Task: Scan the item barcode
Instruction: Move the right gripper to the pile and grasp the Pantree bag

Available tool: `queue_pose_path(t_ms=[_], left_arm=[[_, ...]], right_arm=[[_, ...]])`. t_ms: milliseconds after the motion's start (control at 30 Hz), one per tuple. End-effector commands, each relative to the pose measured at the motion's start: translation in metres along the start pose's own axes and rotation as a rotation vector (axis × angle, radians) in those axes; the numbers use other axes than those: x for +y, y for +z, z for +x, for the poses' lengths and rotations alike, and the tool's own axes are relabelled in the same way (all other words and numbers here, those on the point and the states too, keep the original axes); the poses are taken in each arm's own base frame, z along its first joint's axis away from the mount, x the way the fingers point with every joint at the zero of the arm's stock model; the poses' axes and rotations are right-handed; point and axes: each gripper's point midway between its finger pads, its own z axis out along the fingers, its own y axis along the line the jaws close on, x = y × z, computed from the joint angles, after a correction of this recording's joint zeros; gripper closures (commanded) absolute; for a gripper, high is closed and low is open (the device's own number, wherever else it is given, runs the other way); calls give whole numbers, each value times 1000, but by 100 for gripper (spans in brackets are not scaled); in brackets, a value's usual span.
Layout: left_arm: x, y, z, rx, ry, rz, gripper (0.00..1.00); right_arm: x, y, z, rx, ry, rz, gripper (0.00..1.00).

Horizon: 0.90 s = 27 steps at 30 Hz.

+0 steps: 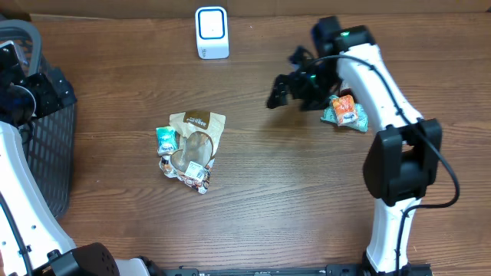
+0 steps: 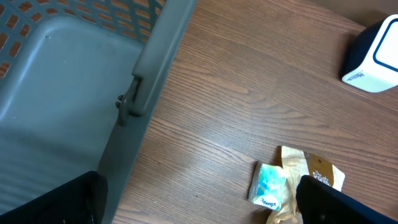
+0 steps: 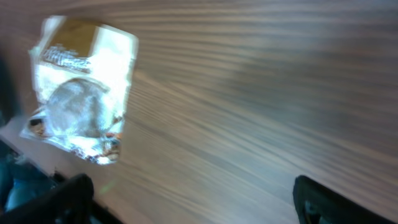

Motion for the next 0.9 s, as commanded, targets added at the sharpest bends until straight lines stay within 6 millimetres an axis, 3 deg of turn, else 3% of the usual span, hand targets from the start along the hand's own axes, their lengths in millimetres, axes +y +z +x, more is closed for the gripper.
queue_pose_path(t_ms=[0,167,333,500,600,867], left_arm=[[-3,-7,-6,-24,-5,11,0],[-3,-7,-6,-24,-5,11,0],[-3,-7,-6,-24,-5,11,0],[-3,-7,-6,-24,-5,11,0],[-3,-7,-6,-24,-5,11,0],[-3,-7,-6,-24,-5,11,0]], right_arm=[[67,12,-2,-22,-132,-121,24],[122,47,-4,-69,-159,-112,72],[143,87,-7,-179,-92,46,83],[175,117,4,-222,-158,41,96],[188,135,9,-270,-217,52,96],[174,166,14,-333,-250,135,96]])
